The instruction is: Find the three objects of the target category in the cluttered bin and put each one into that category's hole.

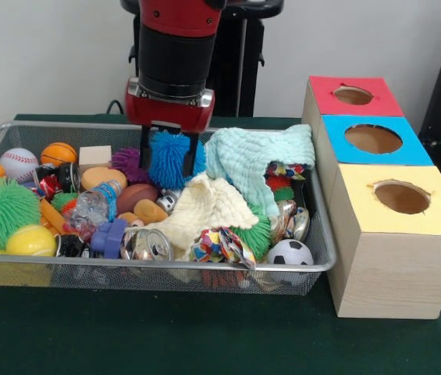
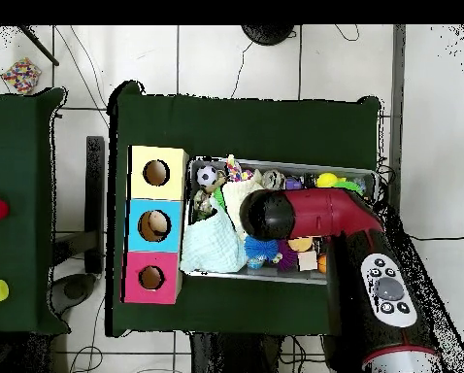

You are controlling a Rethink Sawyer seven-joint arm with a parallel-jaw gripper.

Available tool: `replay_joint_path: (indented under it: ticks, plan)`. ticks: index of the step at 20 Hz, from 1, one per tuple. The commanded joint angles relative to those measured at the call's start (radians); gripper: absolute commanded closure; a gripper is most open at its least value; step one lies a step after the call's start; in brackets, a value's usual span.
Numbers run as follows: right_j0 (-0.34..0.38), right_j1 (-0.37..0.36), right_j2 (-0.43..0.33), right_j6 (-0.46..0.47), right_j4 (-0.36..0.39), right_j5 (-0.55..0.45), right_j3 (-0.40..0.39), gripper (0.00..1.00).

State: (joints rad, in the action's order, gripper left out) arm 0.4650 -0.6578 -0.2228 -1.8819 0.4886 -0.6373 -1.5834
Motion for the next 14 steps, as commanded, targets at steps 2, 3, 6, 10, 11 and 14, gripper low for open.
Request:
replay_joint_path:
  ticks: [2,3,6,10,11,14]
  plan:
    - [0.027,0.053,0.005,0.074,0.020,-0.156,0.061,0.00]
    - [0.027,0.065,0.006,0.064,0.020,-0.151,0.066,0.00]
    - [0.022,0.087,0.014,0.014,0.024,-0.106,0.060,0.00]
    - [0.000,0.108,0.041,-0.022,0.038,-0.095,0.064,0.00]
    - [-0.006,0.118,0.047,-0.025,0.047,-0.084,0.066,0.00]
    - [-0.009,0.170,0.052,-0.030,0.060,-0.045,0.077,0.00]
